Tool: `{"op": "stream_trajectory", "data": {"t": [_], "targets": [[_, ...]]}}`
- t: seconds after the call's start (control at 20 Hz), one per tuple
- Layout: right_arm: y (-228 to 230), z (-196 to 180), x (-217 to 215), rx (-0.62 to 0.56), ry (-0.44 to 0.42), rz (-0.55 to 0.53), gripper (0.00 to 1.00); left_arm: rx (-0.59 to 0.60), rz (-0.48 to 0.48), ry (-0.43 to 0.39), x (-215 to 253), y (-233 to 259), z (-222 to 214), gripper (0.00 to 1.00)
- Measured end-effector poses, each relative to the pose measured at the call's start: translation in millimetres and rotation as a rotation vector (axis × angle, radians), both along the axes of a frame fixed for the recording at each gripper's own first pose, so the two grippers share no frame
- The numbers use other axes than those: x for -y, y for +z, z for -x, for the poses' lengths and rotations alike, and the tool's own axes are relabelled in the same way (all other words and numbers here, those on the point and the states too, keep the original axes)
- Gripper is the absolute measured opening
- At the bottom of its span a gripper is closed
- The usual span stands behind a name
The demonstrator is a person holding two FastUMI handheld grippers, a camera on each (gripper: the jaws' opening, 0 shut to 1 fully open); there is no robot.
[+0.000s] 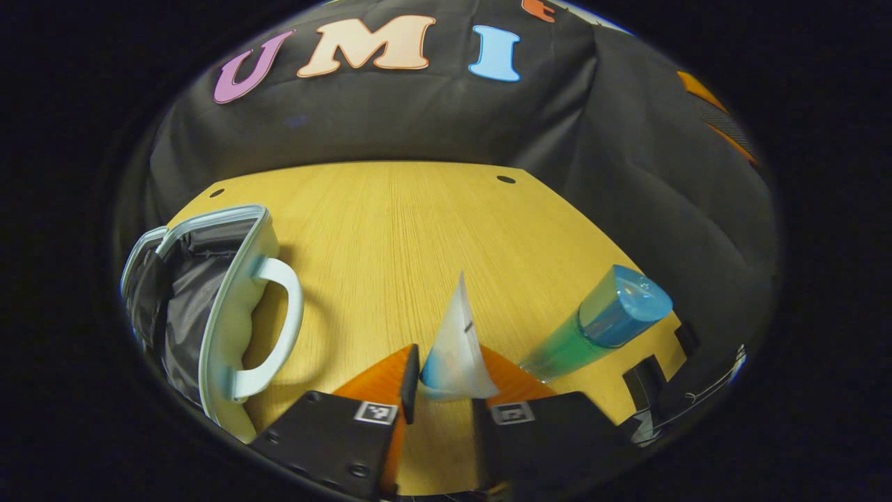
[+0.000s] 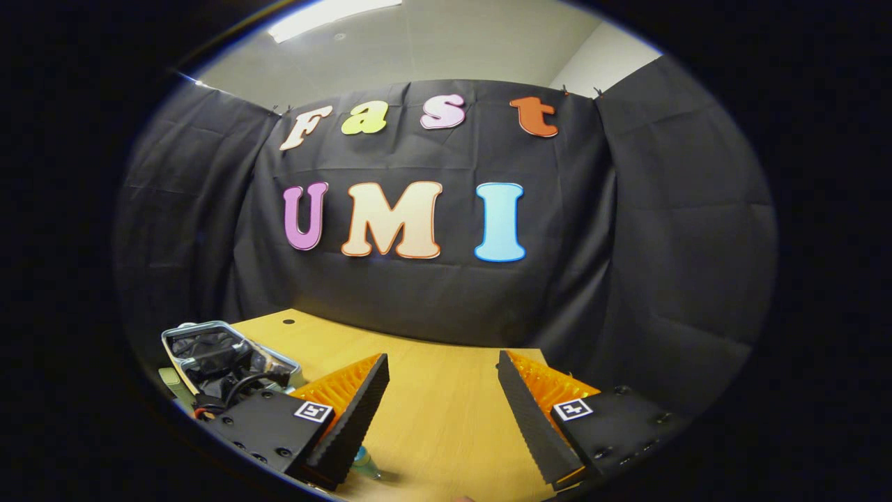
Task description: First open the suitcase, pack the skin care products into it, and then close the suitcase.
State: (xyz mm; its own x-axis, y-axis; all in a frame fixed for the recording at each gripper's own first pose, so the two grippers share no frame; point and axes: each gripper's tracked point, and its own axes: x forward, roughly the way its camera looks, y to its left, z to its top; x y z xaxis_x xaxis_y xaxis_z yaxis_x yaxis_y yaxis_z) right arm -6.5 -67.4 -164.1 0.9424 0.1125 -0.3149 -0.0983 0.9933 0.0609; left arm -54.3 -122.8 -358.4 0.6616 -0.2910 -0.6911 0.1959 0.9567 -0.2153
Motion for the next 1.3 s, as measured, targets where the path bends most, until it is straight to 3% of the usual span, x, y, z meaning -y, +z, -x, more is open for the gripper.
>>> {"op": "stream_trajectory", "data": {"t": [0.05, 0.15, 0.4, 0.7, 1.0, 1.2, 1.3], "targets": [[-4, 3, -7, -0.009, 0.021, -0.01, 1.0, -0.001, 0.017, -0.003, 2, 3, 0, 0.29], [-14, 9, -22, -0.024, 0.067, -0.024, 0.99, -0.021, 0.032, 0.015, -4, 8, -1, 0.24], [-42, 18, -50, -0.052, 0.157, -0.036, 0.99, 0.026, -0.012, 0.051, -30, 55, -10, 0.23], [-103, 38, -77, -0.174, 0.243, -0.063, 0.99, 0.097, -0.039, 0.114, -62, 112, -16, 0.23], [-167, 74, -95, -0.301, 0.327, -0.044, 0.99, 0.098, -0.081, 0.187, -100, 130, -5, 0.23], [-201, 91, -103, -0.363, 0.356, -0.052, 0.92, 0.072, -0.113, 0.23, -123, 127, 4, 0.23], [-208, 97, -109, -0.39, 0.376, -0.075, 0.83, 0.061, -0.138, 0.242, -135, 126, 8, 0.23]]}}
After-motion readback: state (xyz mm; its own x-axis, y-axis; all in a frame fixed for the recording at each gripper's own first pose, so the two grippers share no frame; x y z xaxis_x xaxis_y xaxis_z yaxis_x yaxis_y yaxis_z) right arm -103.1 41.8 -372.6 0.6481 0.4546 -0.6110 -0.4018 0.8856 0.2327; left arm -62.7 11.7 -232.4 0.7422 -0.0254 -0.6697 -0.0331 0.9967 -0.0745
